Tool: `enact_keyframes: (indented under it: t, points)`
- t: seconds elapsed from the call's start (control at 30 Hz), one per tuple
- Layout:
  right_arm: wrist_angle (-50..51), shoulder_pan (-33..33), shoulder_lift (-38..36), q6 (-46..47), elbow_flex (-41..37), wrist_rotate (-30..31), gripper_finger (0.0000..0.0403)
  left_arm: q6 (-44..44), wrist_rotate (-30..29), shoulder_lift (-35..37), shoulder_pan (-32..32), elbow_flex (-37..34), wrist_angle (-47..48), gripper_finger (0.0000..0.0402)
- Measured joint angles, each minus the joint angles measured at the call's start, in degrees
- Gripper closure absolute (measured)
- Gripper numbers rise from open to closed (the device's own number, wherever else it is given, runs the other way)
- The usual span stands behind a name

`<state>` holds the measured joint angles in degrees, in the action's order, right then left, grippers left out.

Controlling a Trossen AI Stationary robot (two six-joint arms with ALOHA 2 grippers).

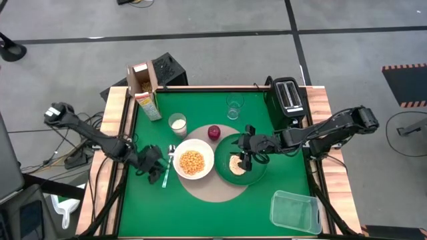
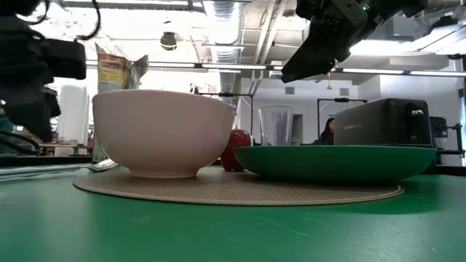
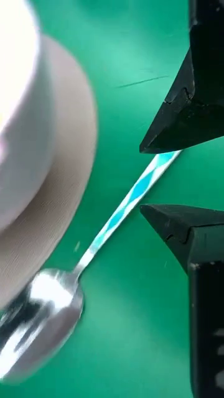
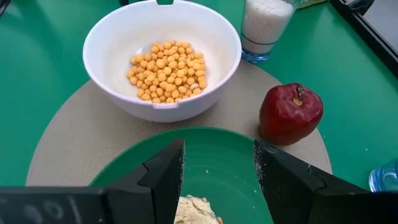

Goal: Arrange a breakfast setting
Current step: Put the spoon to the left side of the white bowl

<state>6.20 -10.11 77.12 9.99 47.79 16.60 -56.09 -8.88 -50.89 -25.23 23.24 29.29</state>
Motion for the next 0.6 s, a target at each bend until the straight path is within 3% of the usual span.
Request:
enact_keyframes:
  t: [0.17, 0.33, 0.6]
  points:
    - [-0.5, 0.0, 0.0, -0.8, 0.0, -0.1, 0.0182, -4.8, -1.4, -7.3, -5.9, 0.0, -2.4, 0.0274]
    - [-1.2, 0.0, 0.0, -1.0, 0.0, -0.4, 0.0182, -7.8, 1.1, -12.7, -10.6, 0.0, -4.1, 0.0277]
    - [-2.0, -0.5, 0.0, -1.3, 0.0, -0.4, 0.0182, -8.2, 0.0, -17.0, -12.7, 0.2, -7.9, 0.0329]
